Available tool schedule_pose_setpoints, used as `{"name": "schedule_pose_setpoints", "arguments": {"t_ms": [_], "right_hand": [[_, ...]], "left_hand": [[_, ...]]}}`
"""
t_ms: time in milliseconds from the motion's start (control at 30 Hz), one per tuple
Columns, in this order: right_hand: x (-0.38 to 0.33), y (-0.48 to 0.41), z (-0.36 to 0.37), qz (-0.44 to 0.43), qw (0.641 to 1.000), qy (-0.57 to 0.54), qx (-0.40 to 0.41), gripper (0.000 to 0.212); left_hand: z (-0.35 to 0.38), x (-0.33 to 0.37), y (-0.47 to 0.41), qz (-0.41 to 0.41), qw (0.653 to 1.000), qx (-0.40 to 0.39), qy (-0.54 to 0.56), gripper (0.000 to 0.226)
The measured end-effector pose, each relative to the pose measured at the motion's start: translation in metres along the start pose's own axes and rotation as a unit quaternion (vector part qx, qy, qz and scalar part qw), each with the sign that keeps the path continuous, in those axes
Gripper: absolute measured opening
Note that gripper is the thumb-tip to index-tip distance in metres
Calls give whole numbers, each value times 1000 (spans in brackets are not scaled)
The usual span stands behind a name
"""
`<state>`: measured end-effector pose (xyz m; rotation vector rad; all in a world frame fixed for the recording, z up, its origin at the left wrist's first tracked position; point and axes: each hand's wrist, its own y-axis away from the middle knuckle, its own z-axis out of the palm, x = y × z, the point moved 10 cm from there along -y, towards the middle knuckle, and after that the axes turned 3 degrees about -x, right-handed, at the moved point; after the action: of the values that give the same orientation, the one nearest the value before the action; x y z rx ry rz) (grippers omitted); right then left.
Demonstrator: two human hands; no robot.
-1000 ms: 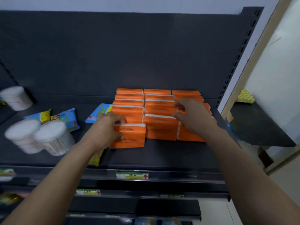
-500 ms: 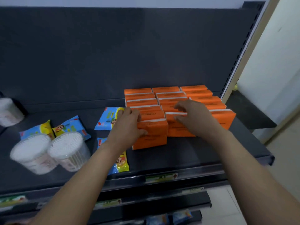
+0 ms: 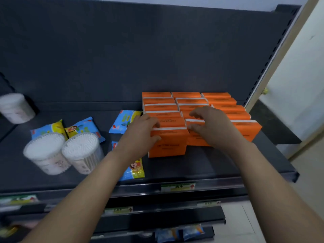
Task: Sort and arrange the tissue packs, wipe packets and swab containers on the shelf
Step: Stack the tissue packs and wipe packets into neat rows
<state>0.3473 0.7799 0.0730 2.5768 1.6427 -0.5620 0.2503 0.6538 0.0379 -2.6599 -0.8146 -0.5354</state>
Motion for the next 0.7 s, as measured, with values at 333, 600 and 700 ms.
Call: {"name": "schedule_pose_setpoints", "arguments": {"t_ms": [333,600,700], "right_hand": [[-14,-9,1,-58,998,-21,-21,41],[-46,-16,16,-127,990,-40,-41,41],[-67,-19,20,-159,985,-49,-35,39]], "left_hand": [[0,-5,14,-47,999,-1,23,60],[-24,-26,41,-89,989,77,86,40],[-45,-43,58,-109,984,127,61,29]]}}
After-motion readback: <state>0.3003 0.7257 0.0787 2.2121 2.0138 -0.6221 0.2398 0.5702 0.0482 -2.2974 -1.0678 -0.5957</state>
